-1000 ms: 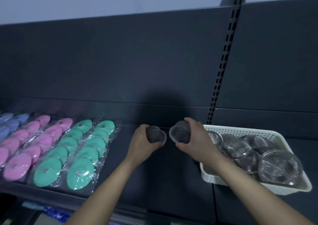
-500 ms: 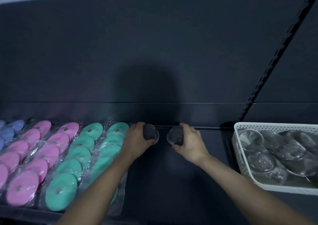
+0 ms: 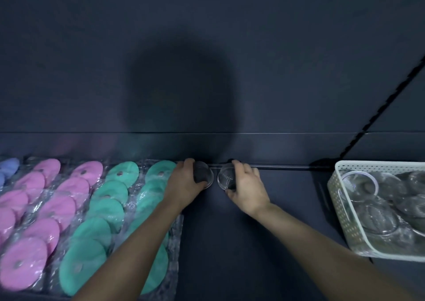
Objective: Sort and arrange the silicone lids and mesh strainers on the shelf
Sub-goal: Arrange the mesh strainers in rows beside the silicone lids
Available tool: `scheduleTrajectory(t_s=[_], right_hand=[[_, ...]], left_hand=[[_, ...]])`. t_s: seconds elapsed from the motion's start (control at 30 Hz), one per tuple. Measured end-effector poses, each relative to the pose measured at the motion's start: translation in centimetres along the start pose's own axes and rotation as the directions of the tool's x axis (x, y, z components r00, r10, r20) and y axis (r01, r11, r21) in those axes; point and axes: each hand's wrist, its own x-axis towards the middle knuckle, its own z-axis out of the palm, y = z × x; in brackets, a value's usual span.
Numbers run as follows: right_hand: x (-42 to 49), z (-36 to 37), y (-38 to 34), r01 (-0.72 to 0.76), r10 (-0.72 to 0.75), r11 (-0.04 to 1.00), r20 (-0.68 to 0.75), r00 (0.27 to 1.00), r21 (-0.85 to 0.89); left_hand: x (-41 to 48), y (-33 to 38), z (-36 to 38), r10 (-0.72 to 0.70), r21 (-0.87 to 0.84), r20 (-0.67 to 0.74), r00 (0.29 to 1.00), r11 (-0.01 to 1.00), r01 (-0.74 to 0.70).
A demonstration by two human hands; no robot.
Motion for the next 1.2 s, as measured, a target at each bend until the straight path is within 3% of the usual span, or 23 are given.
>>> scheduleTrajectory(t_s=[0.67,0.8,1.2], right_hand=[[-0.3,-0.1,0.0,0.006,-0.007,0.998,0.014,1.0,0.058],[-1.5,-1.7,0.9,0.051,-0.052,0.998,0.002,0.999,0.037],[-6.1,-12.0,7.0,0.039,-0.047,0.998,-0.183,0.982,-0.045]], left_hand=[[-0.8,0.6,-0.5,0.058,0.085,-0.026,0.998,0.995,-0.056],[-1.5,1.2,-0.2,0.143,0.153,-0.065,0.988,0.979,-0.132],[-4.7,13.2,1.9,0.438,-0.04,-0.007,0.899,0.898,-0.438]])
